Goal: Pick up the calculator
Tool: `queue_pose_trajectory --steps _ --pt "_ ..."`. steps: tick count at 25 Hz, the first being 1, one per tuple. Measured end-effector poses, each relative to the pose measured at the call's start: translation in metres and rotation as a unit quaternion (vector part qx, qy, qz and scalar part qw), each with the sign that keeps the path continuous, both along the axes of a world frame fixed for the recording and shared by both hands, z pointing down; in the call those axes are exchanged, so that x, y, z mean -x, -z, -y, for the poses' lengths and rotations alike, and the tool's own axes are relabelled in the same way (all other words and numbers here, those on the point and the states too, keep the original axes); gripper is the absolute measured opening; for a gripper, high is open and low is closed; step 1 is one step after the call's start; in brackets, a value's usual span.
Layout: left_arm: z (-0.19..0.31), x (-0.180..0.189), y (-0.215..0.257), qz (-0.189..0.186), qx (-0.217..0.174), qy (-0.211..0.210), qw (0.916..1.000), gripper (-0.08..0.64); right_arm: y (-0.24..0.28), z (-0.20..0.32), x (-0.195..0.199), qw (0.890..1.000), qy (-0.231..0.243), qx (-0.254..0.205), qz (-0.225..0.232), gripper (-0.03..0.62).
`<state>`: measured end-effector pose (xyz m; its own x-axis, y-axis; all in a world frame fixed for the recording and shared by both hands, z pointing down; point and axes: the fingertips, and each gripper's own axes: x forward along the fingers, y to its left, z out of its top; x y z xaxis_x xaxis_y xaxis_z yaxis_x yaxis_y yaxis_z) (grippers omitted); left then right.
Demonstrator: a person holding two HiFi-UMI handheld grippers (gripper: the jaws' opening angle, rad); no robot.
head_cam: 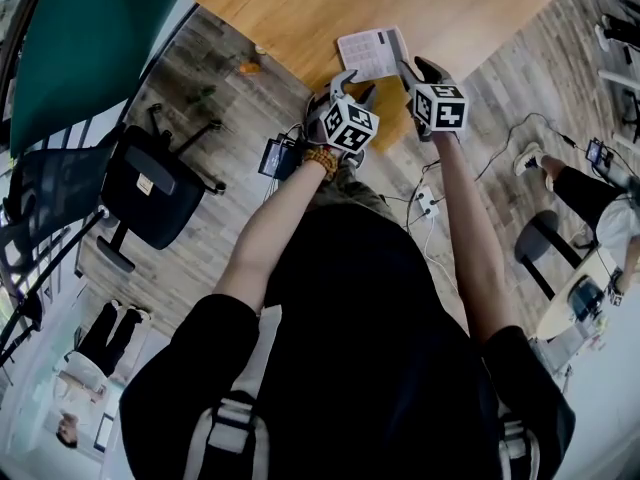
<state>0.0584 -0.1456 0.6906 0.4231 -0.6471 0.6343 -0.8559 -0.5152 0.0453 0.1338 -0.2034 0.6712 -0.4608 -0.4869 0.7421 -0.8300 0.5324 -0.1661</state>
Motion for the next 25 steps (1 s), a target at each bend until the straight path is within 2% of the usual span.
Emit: queue_pose_trajectory --steps 4,12,19,25 --pt "-0.002 0.000 -0.009 -0.001 0.013 0.002 0.9999 0.224 -0.012 0.002 -0.001 1.000 -0.011 0.028 0.009 0.170" --pt "-0.002 -0.002 -0.013 -0.003 0.022 0.001 0.9997 0.222 -0.037 0.000 0.002 0.994 -0.035 0.091 0.058 0.195" --pt "-0.003 0.001 -0.016 -0.001 0.018 -0.001 0.9998 0.212 -0.040 -0.007 0.014 0.987 -0.053 0.127 0.079 0.203" --pt "-0.003 0.003 -0.012 -0.003 0.002 -0.014 0.9999 0.197 -0.041 -0.009 0.021 0.986 -0.051 0.140 0.076 0.218"
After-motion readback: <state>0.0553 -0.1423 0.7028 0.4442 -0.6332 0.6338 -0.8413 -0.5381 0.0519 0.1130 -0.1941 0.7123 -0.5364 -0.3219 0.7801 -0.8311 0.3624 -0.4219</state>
